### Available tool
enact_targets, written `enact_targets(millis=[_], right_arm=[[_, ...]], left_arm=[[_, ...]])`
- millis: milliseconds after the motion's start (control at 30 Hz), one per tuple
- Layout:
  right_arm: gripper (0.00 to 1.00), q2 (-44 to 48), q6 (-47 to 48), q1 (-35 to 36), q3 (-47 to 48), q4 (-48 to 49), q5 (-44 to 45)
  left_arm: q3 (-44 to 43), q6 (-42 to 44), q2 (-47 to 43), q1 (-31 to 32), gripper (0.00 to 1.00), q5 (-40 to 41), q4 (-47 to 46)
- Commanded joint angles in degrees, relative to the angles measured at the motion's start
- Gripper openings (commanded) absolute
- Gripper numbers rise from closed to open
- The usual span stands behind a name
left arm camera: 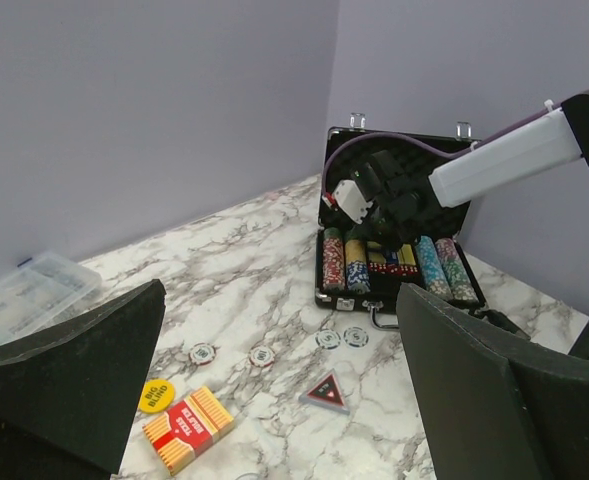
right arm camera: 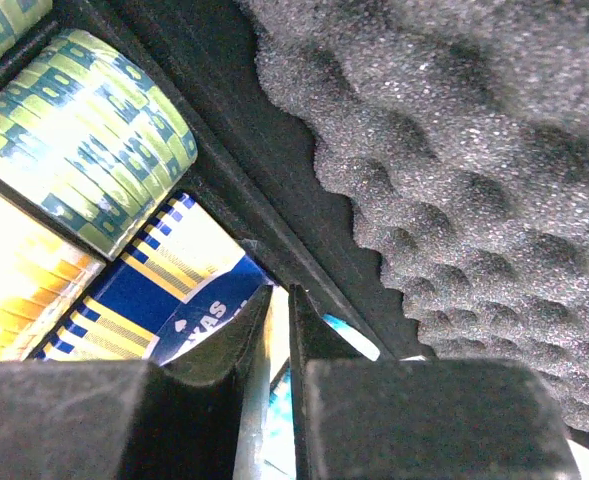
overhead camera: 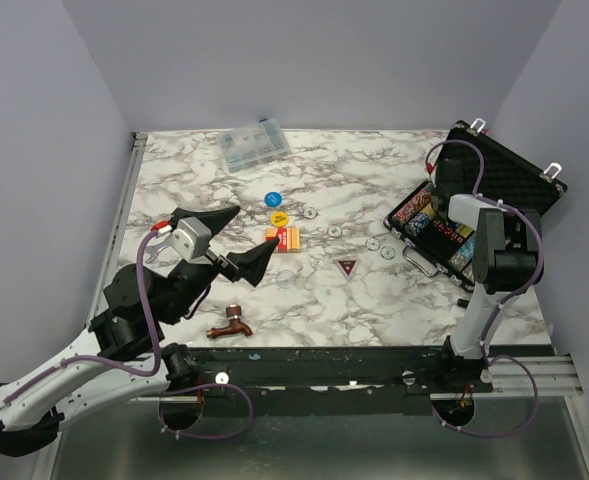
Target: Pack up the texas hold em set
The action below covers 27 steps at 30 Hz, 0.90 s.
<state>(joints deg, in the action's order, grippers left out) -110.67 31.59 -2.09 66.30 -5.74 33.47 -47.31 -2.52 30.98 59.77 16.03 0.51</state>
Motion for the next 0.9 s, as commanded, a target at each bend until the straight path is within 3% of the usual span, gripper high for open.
enact_targets(millis=[0, 233, 433, 567, 700, 800, 867], right_arm=[[0.19, 1.5, -4.6, 0.0, -2.1, -2.8, -4.8], [0.56, 10.6, -8.5, 1.3, 3.7, -3.8, 0.9], [0.99, 17.5, -12.1, 11.1, 3.0, -6.6, -13.9], [1.00, 19.2, -8.2, 21.0, -2.8, 1.7, -20.0], [1.00, 15.7, -17.4, 23.6, -1.1, 2.9, -34.0], [1.00, 11.4, -22.6, 24.1, 1.9, 2.0, -45.6], [1.00, 9.9, -24.4, 25.4, 1.6, 4.6, -47.8]], left_arm=[[0.4, 0.5, 0.4, 0.4, 0.99, 0.5, -0.2], [0.4, 1.1, 0.5, 0.4, 0.99, 1.7, -0.2], [1.5, 2.3, -0.6, 0.4, 0.99, 8.3, -2.5], [2.9, 5.9, -0.4, 0.4, 0.99, 16.3, -5.0], [3.2, 9.4, 1.8, -0.2, 0.99, 21.2, -6.9], [1.2, 7.7, 5.7, -4.1, 0.99, 19.9, -4.3], [-0.3, 3.3, 8.0, -9.9, 0.99, 14.0, -1.4]])
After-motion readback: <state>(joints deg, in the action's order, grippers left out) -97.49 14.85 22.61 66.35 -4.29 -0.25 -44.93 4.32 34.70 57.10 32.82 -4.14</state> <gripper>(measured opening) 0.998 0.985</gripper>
